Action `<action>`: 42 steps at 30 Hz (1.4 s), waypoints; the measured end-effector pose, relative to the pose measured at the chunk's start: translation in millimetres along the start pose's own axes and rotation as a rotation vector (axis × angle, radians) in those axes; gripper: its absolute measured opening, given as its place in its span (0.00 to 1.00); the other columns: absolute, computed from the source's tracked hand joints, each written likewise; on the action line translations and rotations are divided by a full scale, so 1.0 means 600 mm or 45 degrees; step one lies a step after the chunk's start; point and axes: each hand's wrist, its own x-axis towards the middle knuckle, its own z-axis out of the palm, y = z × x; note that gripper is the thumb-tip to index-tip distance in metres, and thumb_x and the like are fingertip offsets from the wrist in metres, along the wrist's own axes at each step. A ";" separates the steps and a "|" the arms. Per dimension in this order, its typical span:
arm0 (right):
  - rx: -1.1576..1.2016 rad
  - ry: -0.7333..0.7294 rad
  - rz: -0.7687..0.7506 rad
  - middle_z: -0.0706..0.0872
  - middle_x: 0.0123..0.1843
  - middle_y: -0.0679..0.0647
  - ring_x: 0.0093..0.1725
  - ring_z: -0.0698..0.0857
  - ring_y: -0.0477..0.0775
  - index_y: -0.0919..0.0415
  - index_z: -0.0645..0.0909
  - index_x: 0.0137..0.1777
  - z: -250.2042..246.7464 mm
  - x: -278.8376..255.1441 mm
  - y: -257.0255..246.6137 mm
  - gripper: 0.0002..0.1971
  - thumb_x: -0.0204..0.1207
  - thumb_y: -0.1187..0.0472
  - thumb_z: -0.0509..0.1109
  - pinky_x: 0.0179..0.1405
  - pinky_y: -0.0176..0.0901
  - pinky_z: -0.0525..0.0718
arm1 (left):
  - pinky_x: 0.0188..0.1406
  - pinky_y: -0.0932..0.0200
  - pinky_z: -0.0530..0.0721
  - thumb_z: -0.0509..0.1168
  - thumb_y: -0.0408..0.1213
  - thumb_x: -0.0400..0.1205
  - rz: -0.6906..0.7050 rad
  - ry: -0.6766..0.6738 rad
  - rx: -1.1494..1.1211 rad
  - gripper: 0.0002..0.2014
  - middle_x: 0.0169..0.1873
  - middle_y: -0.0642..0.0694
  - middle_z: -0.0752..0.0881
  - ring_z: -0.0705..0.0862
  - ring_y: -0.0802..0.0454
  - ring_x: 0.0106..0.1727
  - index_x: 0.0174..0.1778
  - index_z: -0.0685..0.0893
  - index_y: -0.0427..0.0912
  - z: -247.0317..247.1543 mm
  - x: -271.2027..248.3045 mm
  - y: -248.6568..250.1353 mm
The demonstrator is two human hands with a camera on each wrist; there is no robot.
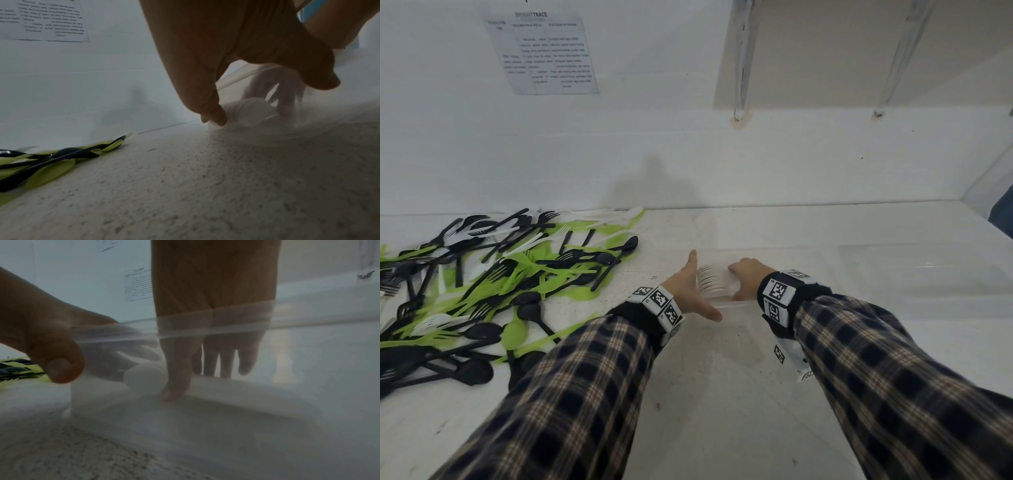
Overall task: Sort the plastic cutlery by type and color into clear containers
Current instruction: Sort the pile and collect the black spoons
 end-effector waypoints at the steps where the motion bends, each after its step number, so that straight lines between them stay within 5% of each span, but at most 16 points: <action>1: 0.006 0.002 0.001 0.75 0.71 0.62 0.70 0.74 0.61 0.65 0.70 0.73 -0.001 -0.001 0.001 0.30 0.74 0.54 0.73 0.69 0.47 0.74 | 0.76 0.56 0.61 0.82 0.43 0.65 -0.001 -0.001 0.004 0.68 0.83 0.45 0.54 0.61 0.47 0.81 0.81 0.29 0.45 0.000 0.000 0.000; 7: 0.070 -0.002 0.005 0.75 0.72 0.61 0.72 0.74 0.59 0.66 0.70 0.74 -0.007 -0.004 0.006 0.30 0.75 0.55 0.72 0.71 0.48 0.73 | 0.76 0.57 0.61 0.82 0.43 0.65 0.006 0.005 0.000 0.68 0.83 0.45 0.55 0.62 0.47 0.81 0.81 0.29 0.44 0.001 0.001 -0.003; 16: 0.041 -0.005 0.048 0.68 0.78 0.53 0.77 0.67 0.56 0.52 0.64 0.80 -0.007 -0.006 0.014 0.37 0.73 0.49 0.73 0.74 0.52 0.69 | 0.76 0.56 0.62 0.82 0.43 0.65 0.007 0.020 0.003 0.68 0.83 0.45 0.56 0.62 0.47 0.80 0.81 0.29 0.45 0.003 0.002 -0.004; 42: 0.093 -0.022 0.023 0.68 0.77 0.53 0.76 0.68 0.56 0.53 0.64 0.79 -0.007 -0.010 0.019 0.36 0.72 0.48 0.73 0.73 0.52 0.70 | 0.77 0.56 0.63 0.82 0.43 0.64 0.021 0.021 -0.011 0.69 0.83 0.43 0.56 0.63 0.46 0.80 0.81 0.30 0.44 0.004 0.007 -0.009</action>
